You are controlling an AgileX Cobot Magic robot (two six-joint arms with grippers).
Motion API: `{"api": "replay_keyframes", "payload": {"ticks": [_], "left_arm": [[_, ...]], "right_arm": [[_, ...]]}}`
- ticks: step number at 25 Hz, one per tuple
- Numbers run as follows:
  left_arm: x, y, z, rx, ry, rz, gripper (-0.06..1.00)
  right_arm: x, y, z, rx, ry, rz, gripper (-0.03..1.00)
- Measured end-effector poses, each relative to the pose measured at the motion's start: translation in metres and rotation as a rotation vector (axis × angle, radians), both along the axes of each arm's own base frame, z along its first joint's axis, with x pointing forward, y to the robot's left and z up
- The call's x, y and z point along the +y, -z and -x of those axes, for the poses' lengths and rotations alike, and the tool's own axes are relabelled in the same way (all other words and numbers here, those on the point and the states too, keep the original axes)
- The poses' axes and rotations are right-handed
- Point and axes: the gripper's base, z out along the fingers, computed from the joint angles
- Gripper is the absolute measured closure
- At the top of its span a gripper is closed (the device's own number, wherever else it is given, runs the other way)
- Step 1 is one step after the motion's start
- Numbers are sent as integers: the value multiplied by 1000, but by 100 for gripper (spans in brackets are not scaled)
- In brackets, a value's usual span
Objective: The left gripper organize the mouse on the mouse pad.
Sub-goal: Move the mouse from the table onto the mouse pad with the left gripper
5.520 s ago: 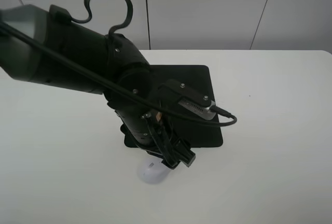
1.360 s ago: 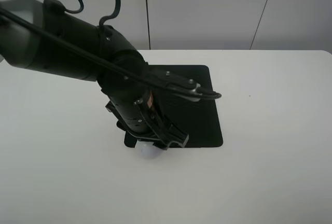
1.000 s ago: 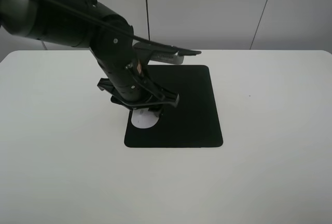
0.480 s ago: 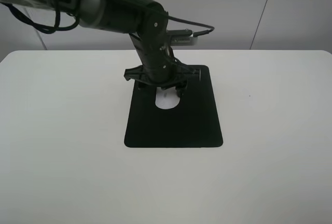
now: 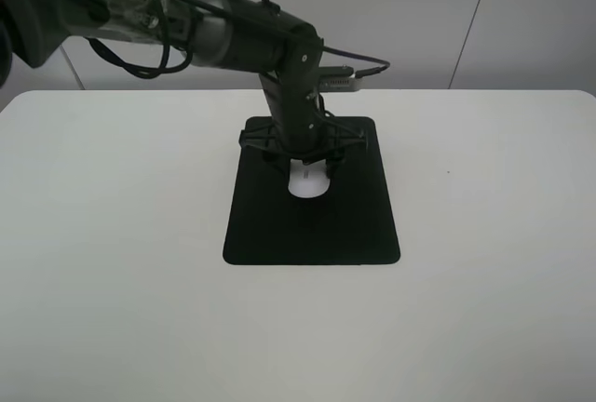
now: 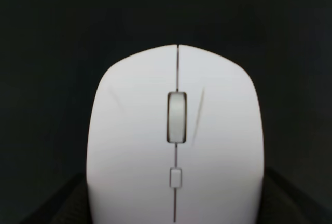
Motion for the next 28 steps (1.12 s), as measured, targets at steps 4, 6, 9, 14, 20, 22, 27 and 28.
{"api": "replay_keyframes", "payload": {"ticks": [4,6,9,14,20,22,27,28], "left_arm": [[4,2,-4,0,-44,-2,32],[6,2,-6,-7,-45,-8,32],[6,1,-7,-15,-41,-15,32],[6,2,-7,-19,-43,-15,32],[6,20,-7,17,-74,-39,32],[6,21,-6,21,-78,-42,32],[6,22,-6,26,-84,-36,32],[6,22,-6,27,-85,-36,32]], "right_arm": [[0,0,0,0,0,0,14],[0,0,0,0,0,0,14],[0,0,0,0,0,0,14],[0,0,0,0,0,0,14],[0,0,0,0,0,0,14],[0,0,0,0,0,0,14],[0,0,0,0,0,0,14],[0,0,0,0,0,0,14]]}}
